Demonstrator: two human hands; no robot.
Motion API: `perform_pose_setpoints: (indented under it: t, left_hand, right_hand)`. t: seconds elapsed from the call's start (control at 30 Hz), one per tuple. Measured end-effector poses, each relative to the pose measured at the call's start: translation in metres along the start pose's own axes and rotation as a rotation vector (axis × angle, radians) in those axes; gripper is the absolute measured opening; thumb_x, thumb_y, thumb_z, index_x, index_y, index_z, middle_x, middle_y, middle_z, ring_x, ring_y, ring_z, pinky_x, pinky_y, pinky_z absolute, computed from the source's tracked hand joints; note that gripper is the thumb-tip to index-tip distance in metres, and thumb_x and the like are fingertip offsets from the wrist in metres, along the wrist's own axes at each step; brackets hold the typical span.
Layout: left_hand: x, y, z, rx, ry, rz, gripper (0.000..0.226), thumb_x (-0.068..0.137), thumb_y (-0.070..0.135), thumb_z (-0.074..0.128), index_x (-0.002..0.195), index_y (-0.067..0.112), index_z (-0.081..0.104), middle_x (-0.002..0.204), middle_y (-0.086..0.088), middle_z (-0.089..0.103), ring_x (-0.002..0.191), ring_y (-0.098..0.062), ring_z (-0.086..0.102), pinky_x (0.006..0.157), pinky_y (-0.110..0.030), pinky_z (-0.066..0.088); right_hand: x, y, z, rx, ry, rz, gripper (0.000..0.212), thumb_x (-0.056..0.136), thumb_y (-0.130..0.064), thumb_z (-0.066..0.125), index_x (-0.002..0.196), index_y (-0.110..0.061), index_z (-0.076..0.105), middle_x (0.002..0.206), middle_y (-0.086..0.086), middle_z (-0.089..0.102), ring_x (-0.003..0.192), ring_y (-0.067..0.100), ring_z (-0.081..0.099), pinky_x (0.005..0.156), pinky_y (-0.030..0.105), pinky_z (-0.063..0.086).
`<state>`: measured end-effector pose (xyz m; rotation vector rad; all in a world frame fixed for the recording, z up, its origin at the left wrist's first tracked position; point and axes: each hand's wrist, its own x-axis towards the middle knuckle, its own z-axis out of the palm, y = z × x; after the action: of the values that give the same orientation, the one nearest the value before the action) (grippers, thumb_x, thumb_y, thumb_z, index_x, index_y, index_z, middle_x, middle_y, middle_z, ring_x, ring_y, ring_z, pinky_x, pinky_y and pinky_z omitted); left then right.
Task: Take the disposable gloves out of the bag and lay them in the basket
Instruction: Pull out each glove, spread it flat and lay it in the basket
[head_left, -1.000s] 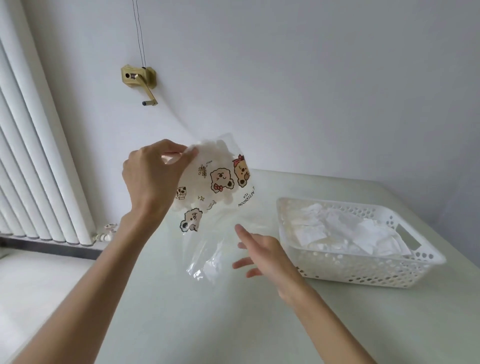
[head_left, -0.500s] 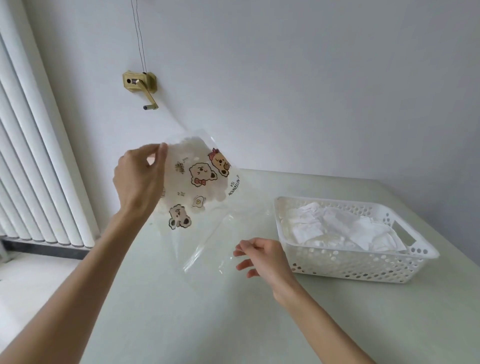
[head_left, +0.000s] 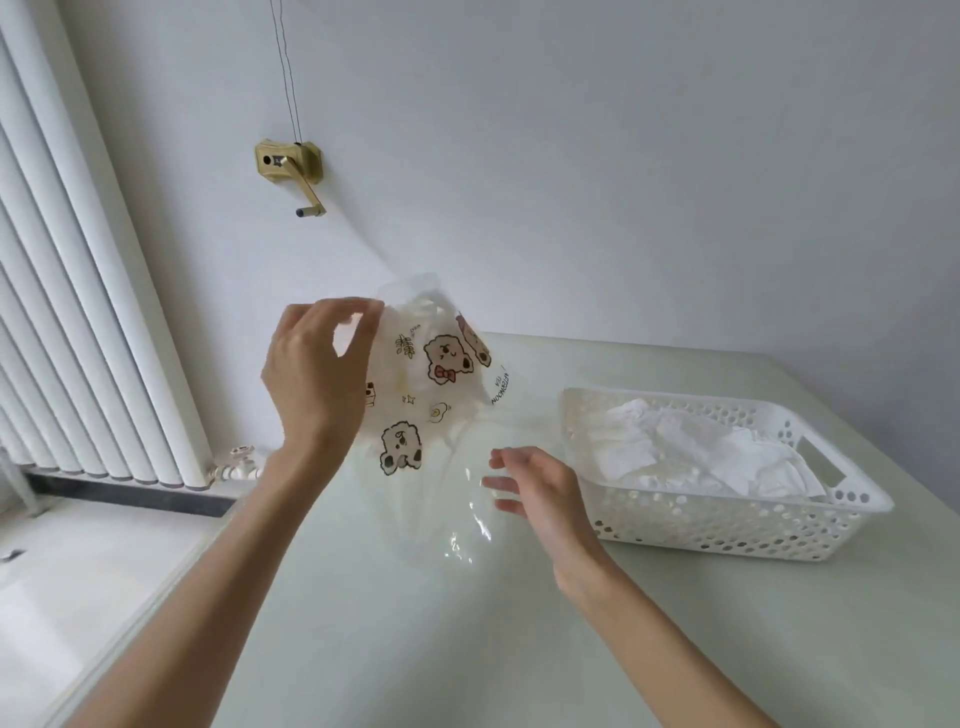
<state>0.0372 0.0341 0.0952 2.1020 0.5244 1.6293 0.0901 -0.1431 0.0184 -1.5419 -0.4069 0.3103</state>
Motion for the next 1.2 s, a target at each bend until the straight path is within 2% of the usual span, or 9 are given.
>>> perform_pose_setpoints:
  t: [0.27,0.4,0.57,0.7,0.8,0.93,1.03,1.1,1.2]
  left_hand:
    - [-0.020,-0.028,0.013,0.033,-0.016,0.136,0.018,0.098,0.022,0.053,0.094,0.010,0.066,0.096,0.002,0.068,0.094,-0.019,0.053,0.084,-0.030,0.032]
    - [-0.016,-0.056,0.026,0.271,-0.329,0.012,0.022,0.097,0.028,0.053,0.097,0.017,0.072,0.114,0.001,0.069,0.114,-0.024,0.052,0.102,-0.038,0.026]
    - [-0.030,-0.045,0.008,0.281,-0.435,-0.012,0.044,0.091,0.050,0.052,0.126,0.023,0.058,0.138,0.000,0.051,0.126,-0.026,0.043,0.102,-0.041,0.032]
    - [-0.042,-0.037,0.011,0.400,-0.643,0.013,0.045,0.088,0.059,0.051,0.118,0.029,0.061,0.133,0.006,0.055,0.120,-0.022,0.049,0.092,-0.036,0.038]
    - [-0.045,-0.047,0.024,0.463,-0.662,-0.078,0.034,0.096,0.050,0.045,0.109,0.023,0.062,0.100,-0.001,0.069,0.099,-0.028,0.059,0.070,-0.032,0.036]
    - [-0.045,-0.059,0.034,0.427,-0.633,-0.140,0.036,0.101,0.045,0.033,0.092,0.019,0.056,0.055,0.008,0.052,0.072,-0.029,0.051,0.061,-0.033,0.030]
    - [-0.042,-0.067,0.040,0.352,-0.654,-0.153,0.038,0.101,0.044,0.033,0.074,0.022,0.048,0.054,0.009,0.052,0.070,-0.030,0.057,0.061,-0.033,0.031]
    - [-0.042,-0.070,0.040,0.329,-0.680,-0.169,0.042,0.100,0.048,0.031,0.069,0.024,0.044,0.056,0.008,0.053,0.072,-0.030,0.055,0.063,-0.033,0.033]
    - [-0.049,-0.070,0.035,0.301,-0.753,-0.157,0.047,0.101,0.048,0.020,0.094,0.023,0.059,0.082,0.004,0.064,0.094,-0.027,0.057,0.075,-0.035,0.035]
  right_hand:
    - [-0.005,-0.002,0.002,-0.126,0.028,-0.075,0.023,0.096,-0.020,0.051,0.078,-0.015,0.064,0.080,-0.011,0.067,0.074,0.005,0.066,0.065,0.024,0.054]
    - [-0.005,0.003,0.000,-0.234,0.032,-0.070,0.022,0.095,-0.025,0.054,0.079,-0.019,0.068,0.072,-0.008,0.067,0.069,0.011,0.060,0.073,0.034,0.052]
    - [-0.001,0.005,-0.004,-0.277,-0.072,-0.073,0.024,0.096,-0.028,0.052,0.085,-0.027,0.073,0.085,-0.021,0.068,0.081,-0.010,0.057,0.067,0.008,0.039]
    - [0.005,-0.011,0.005,-0.186,-0.166,-0.069,0.037,0.083,-0.033,0.040,0.093,-0.024,0.075,0.096,-0.018,0.069,0.096,-0.005,0.059,0.083,0.013,0.043]
    - [0.006,-0.010,0.006,-0.669,-0.106,-0.146,0.026,0.091,-0.021,0.044,0.092,-0.022,0.071,0.090,-0.012,0.068,0.090,0.011,0.062,0.078,0.023,0.047]
    - [0.008,-0.001,0.012,-1.181,-0.113,-0.281,0.017,0.094,-0.021,0.047,0.098,-0.013,0.061,0.100,0.008,0.067,0.100,0.035,0.060,0.073,0.035,0.043]
    - [0.026,-0.002,0.035,-1.202,-0.136,-0.193,0.029,0.092,-0.031,0.057,0.116,-0.016,0.058,0.114,0.009,0.064,0.110,0.033,0.059,0.080,0.033,0.043]
    - [0.036,0.000,0.050,-1.237,-0.130,-0.204,0.014,0.090,-0.019,0.059,0.103,-0.015,0.061,0.114,0.011,0.065,0.108,0.032,0.060,0.076,0.031,0.042]
    - [0.038,0.003,0.055,-1.206,-0.134,-0.294,0.019,0.085,-0.001,0.054,0.087,-0.017,0.064,0.103,0.010,0.070,0.098,0.033,0.063,0.066,0.027,0.032]
